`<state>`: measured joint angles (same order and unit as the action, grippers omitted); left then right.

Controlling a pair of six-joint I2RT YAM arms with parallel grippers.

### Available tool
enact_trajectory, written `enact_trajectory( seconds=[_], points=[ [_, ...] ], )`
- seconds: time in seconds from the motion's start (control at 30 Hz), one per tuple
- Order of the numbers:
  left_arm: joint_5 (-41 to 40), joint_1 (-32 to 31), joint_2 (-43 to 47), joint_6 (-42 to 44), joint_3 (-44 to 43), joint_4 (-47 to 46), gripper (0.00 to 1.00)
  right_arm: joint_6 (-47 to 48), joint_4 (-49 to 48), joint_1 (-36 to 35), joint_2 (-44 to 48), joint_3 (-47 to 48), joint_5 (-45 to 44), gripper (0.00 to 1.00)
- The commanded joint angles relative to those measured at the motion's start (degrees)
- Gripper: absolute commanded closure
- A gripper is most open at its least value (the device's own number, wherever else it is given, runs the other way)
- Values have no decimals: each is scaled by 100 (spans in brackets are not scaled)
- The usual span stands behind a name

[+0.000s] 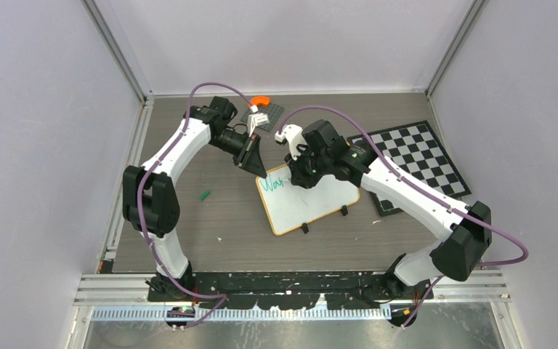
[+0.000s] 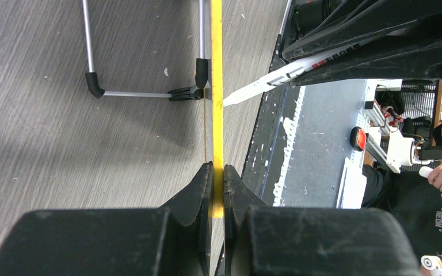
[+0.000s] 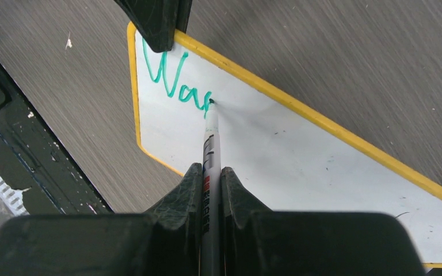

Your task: Write a sentence on the whiteboard

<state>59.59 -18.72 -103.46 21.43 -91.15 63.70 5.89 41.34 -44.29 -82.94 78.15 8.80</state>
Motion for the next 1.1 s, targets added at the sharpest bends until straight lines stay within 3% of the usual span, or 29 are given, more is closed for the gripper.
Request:
enact_trajectory(
  seconds=[0.0, 0.53, 1.07],
  points=[
    [211, -79, 265, 28, 28, 102, 100, 0, -249, 84, -6, 326, -158, 100],
    [233, -87, 262, 25, 19, 102, 100, 43, 29, 161, 347, 148, 385, 100],
    [237, -88, 283, -19, 25, 76, 100, 77, -192, 165, 48, 69, -183, 100]
  ],
)
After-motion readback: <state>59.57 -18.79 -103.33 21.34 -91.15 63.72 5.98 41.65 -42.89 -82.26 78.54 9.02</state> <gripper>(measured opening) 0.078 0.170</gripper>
